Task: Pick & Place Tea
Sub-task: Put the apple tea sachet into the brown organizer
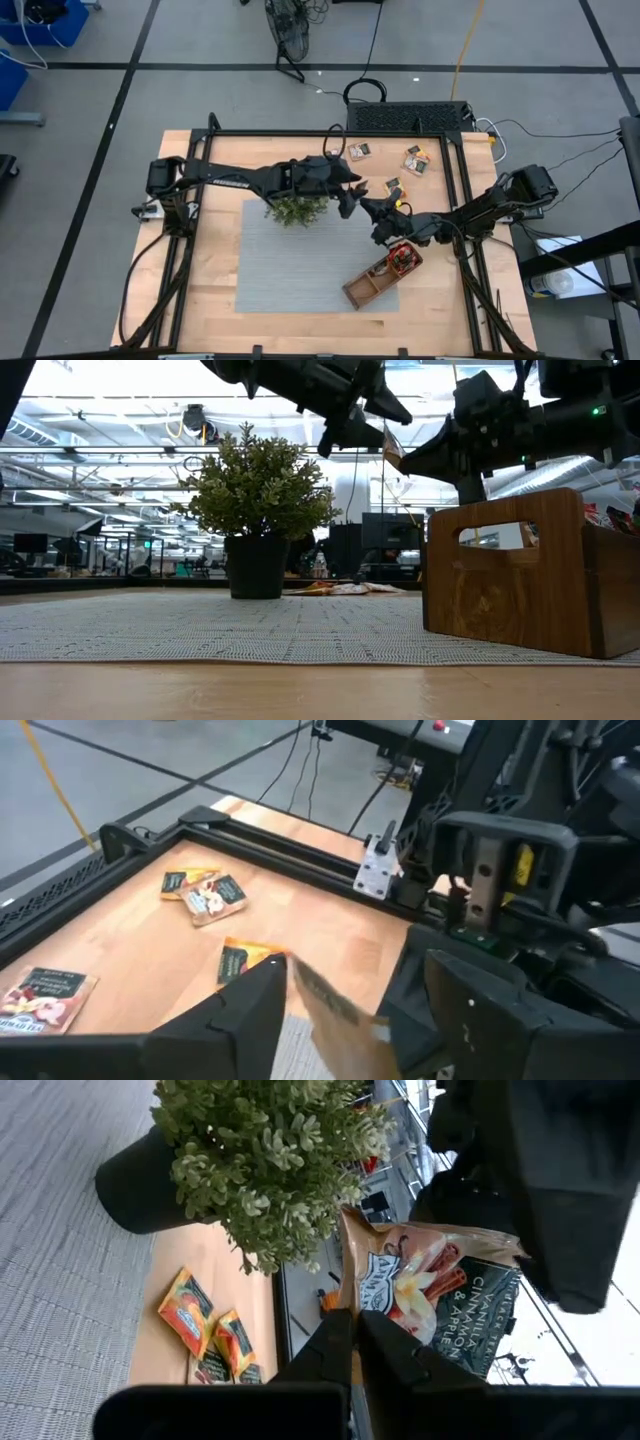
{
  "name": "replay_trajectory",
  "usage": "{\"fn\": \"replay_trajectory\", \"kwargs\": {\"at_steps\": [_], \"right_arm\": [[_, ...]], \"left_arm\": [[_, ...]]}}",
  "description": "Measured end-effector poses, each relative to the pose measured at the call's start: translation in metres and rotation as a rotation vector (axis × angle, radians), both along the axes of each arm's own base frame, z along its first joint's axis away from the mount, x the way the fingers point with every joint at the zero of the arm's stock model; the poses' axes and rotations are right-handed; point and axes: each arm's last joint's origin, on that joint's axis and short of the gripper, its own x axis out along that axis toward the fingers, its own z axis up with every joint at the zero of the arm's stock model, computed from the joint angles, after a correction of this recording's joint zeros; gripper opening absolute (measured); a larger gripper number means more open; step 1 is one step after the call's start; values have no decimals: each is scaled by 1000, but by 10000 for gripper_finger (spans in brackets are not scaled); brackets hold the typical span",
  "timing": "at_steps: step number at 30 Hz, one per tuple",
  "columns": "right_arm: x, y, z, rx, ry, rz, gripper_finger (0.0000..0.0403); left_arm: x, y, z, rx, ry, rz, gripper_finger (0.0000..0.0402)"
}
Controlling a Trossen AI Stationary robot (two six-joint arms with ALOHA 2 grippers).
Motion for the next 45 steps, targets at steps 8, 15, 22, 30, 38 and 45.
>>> {"fn": "replay_trajectory", "kwargs": {"at_steps": [8, 15, 22, 30, 38, 45], "right_arm": [[0, -1, 0, 0, -1, -27, 0], [0, -1, 0, 0, 0, -30, 0], [0, -1, 0, 62, -40, -30, 3], [-1, -1, -3, 364, -217, -35, 38], [-17, -7, 1, 484, -348, -116, 31], [-56, -14, 34, 447, -507, -238, 8]], "left_arm": [[-1, 4, -1, -7, 12, 4, 175], [-1, 6, -1, -44, 9, -56, 80], [-3, 9, 1, 19, 20, -122, 7], [-27, -9, 50, 369, -26, -92, 3], [-35, -66, 60, 594, -29, -244, 2], [-27, -132, 23, 668, -106, -327, 1]]}}
